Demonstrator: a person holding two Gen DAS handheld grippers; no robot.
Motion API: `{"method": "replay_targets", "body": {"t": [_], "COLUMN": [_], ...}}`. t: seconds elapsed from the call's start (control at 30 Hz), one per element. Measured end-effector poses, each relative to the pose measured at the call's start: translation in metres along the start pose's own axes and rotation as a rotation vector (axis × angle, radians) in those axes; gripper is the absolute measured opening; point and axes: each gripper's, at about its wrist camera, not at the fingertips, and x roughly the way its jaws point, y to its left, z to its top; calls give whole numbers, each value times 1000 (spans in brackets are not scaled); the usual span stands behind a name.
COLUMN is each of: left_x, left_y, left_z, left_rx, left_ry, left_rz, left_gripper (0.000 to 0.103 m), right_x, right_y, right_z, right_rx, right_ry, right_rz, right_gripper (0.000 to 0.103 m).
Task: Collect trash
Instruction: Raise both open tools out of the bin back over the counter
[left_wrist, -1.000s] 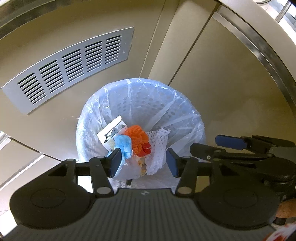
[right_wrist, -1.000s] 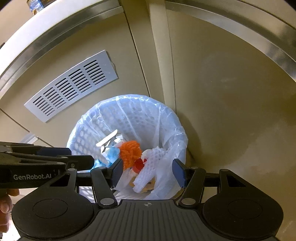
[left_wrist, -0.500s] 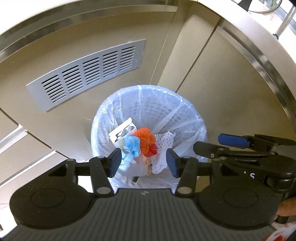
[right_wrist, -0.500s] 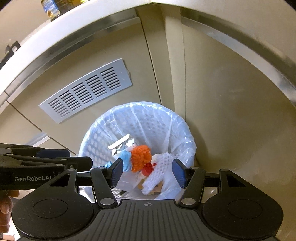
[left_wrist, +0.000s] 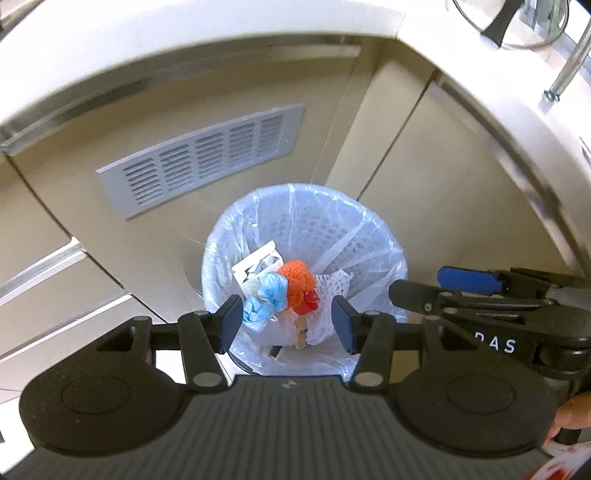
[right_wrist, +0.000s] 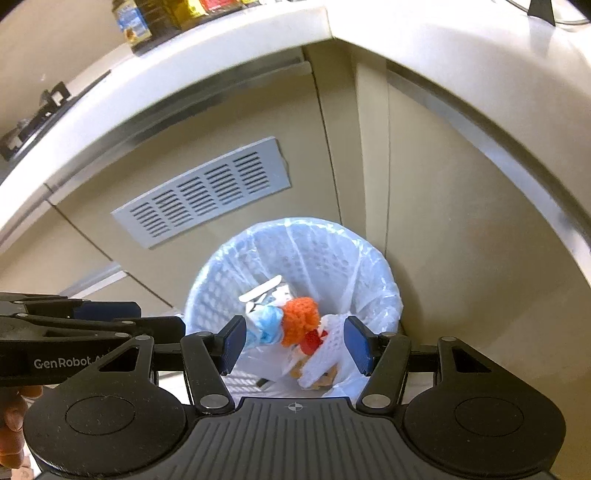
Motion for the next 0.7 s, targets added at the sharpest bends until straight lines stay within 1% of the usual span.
{"method": "replay_targets", "body": {"t": [0.17,0.33,0.53,0.7], "left_x": [-36,-69,-96,-109], "left_y": [-3,-12,-30,-38], "left_z": [6,15,23,32], "left_rx": [-34,-50,-39,-25], "left_ry": [-60,-136,-203,-243], "left_rz": [23,38,45,38], "left_gripper": [49,49,49,49], "right_x": [-24,-50,-80,-94], "right_y": [6,11,8,3], "right_z": [10,24,39,48], "right_rx": [-17,-48,-58,-38], "right_ry": [-12,-62,-139,-185], "right_rz": [50,88,119,127], "right_gripper": [59,59,59,59]}}
